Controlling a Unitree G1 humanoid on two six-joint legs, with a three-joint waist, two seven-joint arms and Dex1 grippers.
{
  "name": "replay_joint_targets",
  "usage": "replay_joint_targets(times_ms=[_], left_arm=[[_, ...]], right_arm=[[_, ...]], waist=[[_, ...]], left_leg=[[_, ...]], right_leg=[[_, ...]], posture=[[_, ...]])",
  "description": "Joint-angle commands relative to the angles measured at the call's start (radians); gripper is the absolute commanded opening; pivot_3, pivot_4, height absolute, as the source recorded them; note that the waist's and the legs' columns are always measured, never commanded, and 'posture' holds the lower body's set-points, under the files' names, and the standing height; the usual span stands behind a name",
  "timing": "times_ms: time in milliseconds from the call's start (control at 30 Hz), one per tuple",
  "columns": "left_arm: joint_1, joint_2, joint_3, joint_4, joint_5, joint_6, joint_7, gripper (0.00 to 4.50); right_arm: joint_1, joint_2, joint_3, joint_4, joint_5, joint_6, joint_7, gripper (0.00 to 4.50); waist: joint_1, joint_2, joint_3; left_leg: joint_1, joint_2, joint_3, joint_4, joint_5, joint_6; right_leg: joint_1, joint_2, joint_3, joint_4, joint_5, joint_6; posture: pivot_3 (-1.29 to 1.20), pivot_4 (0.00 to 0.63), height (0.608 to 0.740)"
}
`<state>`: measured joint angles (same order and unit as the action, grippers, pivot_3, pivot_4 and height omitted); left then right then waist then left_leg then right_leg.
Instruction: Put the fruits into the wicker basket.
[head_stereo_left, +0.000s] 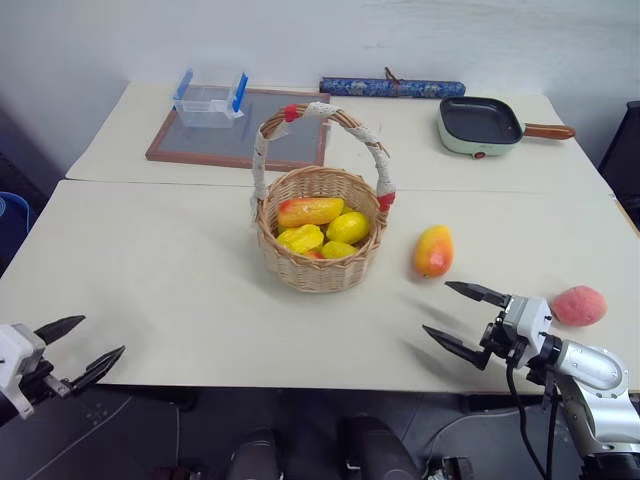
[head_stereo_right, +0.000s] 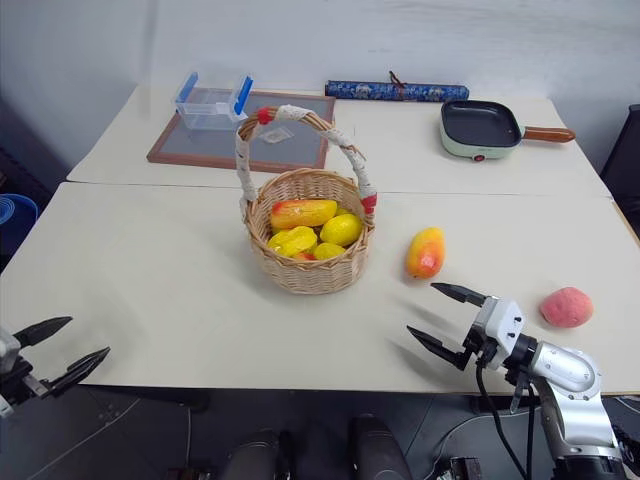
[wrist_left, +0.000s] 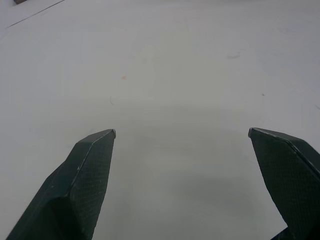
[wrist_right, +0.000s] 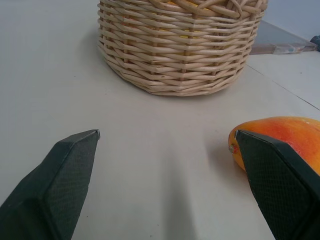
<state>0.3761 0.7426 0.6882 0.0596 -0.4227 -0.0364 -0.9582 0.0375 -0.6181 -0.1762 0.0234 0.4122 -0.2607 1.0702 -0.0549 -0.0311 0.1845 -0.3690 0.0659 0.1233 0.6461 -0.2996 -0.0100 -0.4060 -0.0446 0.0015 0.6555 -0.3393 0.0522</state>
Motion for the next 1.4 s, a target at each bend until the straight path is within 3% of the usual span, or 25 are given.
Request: replay_joint_targets(times_ms=[33, 433, 667, 767, 933, 1033, 1200, 1400], left_arm=[[0.007, -0.004, 0.018, -0.023, -0.015, -0.018, -0.002, 4.49], [0.006, 0.027, 0.027, -0.126, -0.126, 0.124, -0.06, 4.49], [-0.011, 0.03, -0.029, -0.237, -0.178, 0.213, -0.105, 4.49], [-0.088, 0.052, -0.094, -0.359, -0.22, 0.27, -0.089, 4.49], [-0.256, 0.076, -0.234, -0.527, -0.288, 0.391, -0.027, 4.49], [-0.338, 0.076, -0.281, -0.574, -0.316, 0.438, 0.005, 4.49], [-0.408, 0.075, -0.316, -0.633, -0.348, 0.486, 0.038, 4.49], [-0.41, 0.073, -0.312, -0.675, -0.358, 0.509, 0.062, 4.49]], right_arm=[[-0.012, -0.013, -0.02, 0.011, 0.007, -0.019, 0.01, 4.5], [-0.007, -0.02, -0.037, 0.012, 0.021, 0.017, 0.02, 4.5], [0.023, -0.029, -0.08, -0.053, 0.06, 0.094, -0.013, 4.5], [0.0, -0.112, -0.128, -0.198, 0.227, 0.426, -0.111, 4.5], [-0.23, -0.314, -0.034, -0.24, 0.323, 1.019, -0.281, 4.5], [-0.428, -0.28, -0.004, -0.154, 0.388, 1.25, -0.36, 4.5], [-0.716, -0.147, 0.046, 0.108, 0.299, 1.451, -0.532, 4.5], [-0.856, -0.092, 0.201, 0.289, 0.152, 1.451, -0.506, 4.5]], waist=[[0.0, 0.0, 0.0], [-0.001, 0.0, 0.0], [-0.001, 0.0, 0.0], [0.002, 0.002, 0.001], [-0.002, 0.002, 0.0], [-0.009, 0.002, 0.0], [-0.006, 0.003, 0.001], [-0.006, -0.001, -0.001]], left_leg=[[0.0, 0.0, 0.0, 0.0, 0.0, 0.0], [0.0, 0.0, 0.0, 0.0, 0.0, 0.0], [0.0, 0.0, 0.0, 0.001, 0.0, 0.0], [0.0, 0.0, 0.0, 0.001, 0.0, 0.0], [0.0, -0.001, -0.001, 0.002, 0.001, 0.0], [-0.001, 0.0, 0.0, 0.001, 0.002, -0.001], [-0.003, 0.0, 0.0, 0.002, 0.005, -0.007], [-0.005, 0.0, 0.001, 0.003, 0.006, -0.007]], right_leg=[[0.0, 0.0, 0.0, 0.0, 0.0, 0.0], [0.0, 0.0, 0.0, 0.001, 0.0, 0.0], [0.0, 0.0, 0.0, 0.001, 0.0, 0.0], [0.0, 0.0, 0.0, 0.001, 0.0, 0.0], [0.001, -0.001, 0.001, 0.003, 0.0, 0.001], [-0.002, 0.001, 0.002, 0.003, 0.0, 0.0], [-0.006, 0.005, 0.004, 0.004, 0.0, 0.0], [-0.006, 0.005, 0.005, 0.002, 0.0, 0.001]], posture=[[0.0, 0.15, 0.74], [0.0, 0.15, 0.74], [0.0, 0.15, 0.74], [0.0, 0.15, 0.74], [0.0, 0.15, 0.74], [0.0, 0.15, 0.74], [0.0, 0.15, 0.74], [0.0, 0.15, 0.74]])
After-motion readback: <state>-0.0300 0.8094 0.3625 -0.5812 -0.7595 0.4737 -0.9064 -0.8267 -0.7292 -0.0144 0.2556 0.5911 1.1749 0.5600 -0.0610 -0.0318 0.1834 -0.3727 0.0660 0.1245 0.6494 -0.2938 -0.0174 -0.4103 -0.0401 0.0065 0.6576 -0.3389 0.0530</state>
